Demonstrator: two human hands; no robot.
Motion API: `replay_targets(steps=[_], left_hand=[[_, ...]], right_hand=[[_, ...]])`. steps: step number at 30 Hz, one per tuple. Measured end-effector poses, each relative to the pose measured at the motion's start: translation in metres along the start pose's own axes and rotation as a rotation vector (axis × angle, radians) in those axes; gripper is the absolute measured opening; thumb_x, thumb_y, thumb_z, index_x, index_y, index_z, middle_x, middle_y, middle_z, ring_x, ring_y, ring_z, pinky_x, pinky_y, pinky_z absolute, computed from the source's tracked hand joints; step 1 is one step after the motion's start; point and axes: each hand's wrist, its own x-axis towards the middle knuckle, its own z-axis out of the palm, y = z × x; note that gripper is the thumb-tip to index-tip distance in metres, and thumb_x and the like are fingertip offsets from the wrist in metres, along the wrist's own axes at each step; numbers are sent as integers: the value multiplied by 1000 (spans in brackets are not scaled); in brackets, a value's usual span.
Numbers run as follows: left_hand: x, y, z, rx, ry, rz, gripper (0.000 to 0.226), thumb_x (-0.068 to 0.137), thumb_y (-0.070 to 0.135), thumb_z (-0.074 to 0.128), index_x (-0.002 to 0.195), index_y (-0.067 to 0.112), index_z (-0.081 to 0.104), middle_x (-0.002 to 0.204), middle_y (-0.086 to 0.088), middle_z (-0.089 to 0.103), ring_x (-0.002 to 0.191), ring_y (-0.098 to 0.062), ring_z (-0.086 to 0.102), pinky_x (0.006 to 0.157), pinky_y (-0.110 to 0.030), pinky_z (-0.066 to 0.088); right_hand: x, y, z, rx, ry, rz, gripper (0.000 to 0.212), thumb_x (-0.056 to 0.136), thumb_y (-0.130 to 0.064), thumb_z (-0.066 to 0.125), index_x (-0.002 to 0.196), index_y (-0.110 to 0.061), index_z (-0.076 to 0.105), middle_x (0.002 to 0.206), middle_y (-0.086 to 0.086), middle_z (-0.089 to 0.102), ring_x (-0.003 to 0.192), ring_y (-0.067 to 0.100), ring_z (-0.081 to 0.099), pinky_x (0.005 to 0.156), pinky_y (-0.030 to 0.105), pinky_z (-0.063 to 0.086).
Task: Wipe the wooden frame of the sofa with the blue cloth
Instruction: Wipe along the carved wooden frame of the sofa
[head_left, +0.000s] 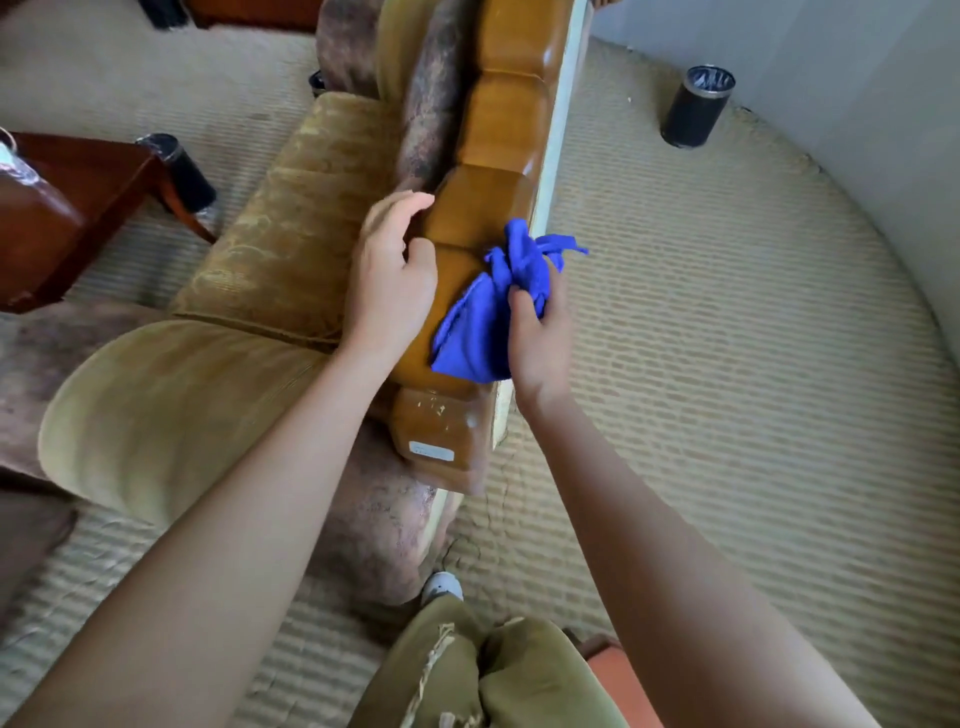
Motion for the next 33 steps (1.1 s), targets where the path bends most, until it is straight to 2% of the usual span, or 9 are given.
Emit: replay_targets(steps=[3,6,10,12,15,18,25,28,33], left_hand=[[-6,-19,17,174,-109,91,47,86,17,38,127,10,58,143,-7,44,132,-17,41,111,-22,27],[-14,-29,29,229,-34,140,47,86,19,35,125,11,61,139,-3,51,130,-18,45,110,-35,34],[-14,-29,36,346,34,188,55,81,19,26,120,10,64,131,-1,59,130,-19,46,107,-41,38],[-15,-28,39,395,49,211,57,79,18,24,119,8,64,130,-3,60,130,-20,47,108,-40,38],[-14,-27,41,415,75,211,57,80,17,24,119,5,64,128,-5,61,129,-23,48,108,-39,37],[-14,-28,41,426,77,225,54,82,14,26,118,5,64,126,-6,62,128,-24,49,108,-39,38],[-19,-28,41,496,69,250,57,85,17,19,123,9,61,131,-3,58,132,-22,44,110,-39,36],[-19,-27,41,514,84,257,58,85,17,18,123,10,61,131,-2,59,132,-22,44,110,-38,36],[-19,-27,41,512,79,256,61,83,21,15,124,11,60,133,-2,57,133,-21,43,110,-40,35]], right_hand=[[-40,20,0,101,14,69,45,92,-7,41,103,-49,51,101,-33,58,102,-9,53,92,10,37],[-72,44,-5,136,19,124,38,88,-14,41,103,-47,53,101,-28,60,102,-4,54,94,15,38],[-56,31,-1,220,29,217,16,85,-17,43,84,-28,55,69,-22,53,67,0,49,73,21,41],[-31,12,5,225,37,133,14,89,-19,47,79,-26,54,71,-13,52,68,5,48,69,23,42],[3,4,17,97,25,4,11,90,-34,52,85,-29,60,88,0,60,87,17,55,82,28,44],[13,9,23,18,96,-55,11,91,-26,56,86,-20,63,88,1,60,86,13,53,81,22,42],[-37,64,19,195,281,352,17,91,-41,46,86,-33,60,92,-2,63,89,15,59,90,39,47],[-60,66,22,182,326,421,19,92,-36,48,76,-27,53,80,-10,55,77,11,51,82,36,44],[-43,43,23,149,404,291,37,90,-16,50,57,-25,38,78,0,48,65,9,41,68,27,36]])
